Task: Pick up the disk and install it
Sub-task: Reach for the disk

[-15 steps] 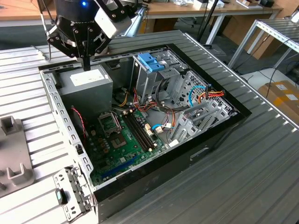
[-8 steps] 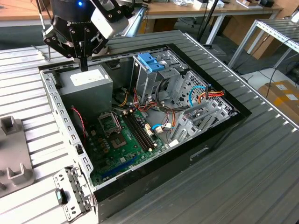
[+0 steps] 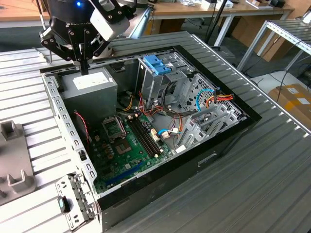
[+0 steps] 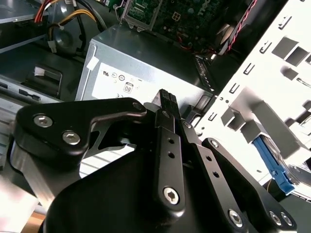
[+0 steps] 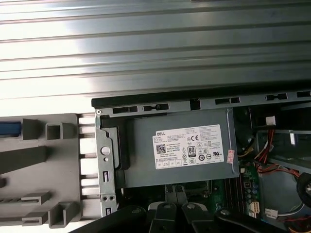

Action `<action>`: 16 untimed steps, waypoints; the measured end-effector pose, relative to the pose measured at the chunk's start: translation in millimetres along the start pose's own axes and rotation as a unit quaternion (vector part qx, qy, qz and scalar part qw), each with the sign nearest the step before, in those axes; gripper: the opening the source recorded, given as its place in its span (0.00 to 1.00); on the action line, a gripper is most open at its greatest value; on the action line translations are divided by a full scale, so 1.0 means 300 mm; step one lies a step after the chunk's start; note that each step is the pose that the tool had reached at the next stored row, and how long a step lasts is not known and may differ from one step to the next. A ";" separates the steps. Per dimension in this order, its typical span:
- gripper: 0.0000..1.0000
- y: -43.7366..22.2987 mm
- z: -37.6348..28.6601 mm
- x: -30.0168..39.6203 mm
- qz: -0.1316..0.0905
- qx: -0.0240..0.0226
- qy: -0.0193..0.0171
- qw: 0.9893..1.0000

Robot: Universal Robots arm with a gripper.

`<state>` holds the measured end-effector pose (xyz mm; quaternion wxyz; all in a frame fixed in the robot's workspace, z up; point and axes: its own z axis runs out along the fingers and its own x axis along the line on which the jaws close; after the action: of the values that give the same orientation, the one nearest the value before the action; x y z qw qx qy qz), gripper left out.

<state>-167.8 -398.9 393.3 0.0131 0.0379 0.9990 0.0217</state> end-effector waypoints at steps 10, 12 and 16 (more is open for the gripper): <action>0.10 -0.002 -0.001 0.021 0.000 0.000 0.000 1.000; 0.10 -0.002 -0.001 0.029 0.000 0.000 0.000 1.000; 0.10 -0.003 -0.001 0.039 0.000 0.000 0.000 1.000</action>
<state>-179.4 -398.9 393.3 0.0131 0.0379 0.9990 0.0217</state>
